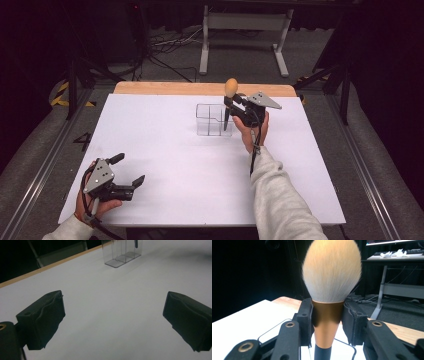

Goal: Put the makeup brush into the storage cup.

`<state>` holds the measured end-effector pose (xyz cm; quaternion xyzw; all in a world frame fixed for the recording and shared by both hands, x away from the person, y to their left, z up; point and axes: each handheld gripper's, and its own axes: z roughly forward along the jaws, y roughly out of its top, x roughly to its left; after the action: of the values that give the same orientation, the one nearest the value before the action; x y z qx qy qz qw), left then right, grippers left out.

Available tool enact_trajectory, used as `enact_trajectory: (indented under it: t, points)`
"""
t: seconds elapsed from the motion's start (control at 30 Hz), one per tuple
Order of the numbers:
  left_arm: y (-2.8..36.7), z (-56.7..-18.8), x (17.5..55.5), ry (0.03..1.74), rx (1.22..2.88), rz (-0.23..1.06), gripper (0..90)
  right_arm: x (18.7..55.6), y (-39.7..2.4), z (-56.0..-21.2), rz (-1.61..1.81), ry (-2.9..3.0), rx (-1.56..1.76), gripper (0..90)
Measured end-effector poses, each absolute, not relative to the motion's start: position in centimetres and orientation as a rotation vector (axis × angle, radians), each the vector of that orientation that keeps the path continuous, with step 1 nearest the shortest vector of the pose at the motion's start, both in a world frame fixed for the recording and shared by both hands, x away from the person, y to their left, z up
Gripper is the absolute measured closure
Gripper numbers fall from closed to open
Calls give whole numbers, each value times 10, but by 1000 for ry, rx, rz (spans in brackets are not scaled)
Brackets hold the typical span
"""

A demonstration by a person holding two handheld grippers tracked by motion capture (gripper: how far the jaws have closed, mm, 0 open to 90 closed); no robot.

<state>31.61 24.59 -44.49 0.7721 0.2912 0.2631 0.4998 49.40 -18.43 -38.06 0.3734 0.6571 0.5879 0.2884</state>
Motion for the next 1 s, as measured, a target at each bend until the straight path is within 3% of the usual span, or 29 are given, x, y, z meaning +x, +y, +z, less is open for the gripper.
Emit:
enact_trajectory:
  t: [1.0]
  points:
    - [246,-445,316,706,1861,635,45,492,-186,-387,1553,1773,999,630]
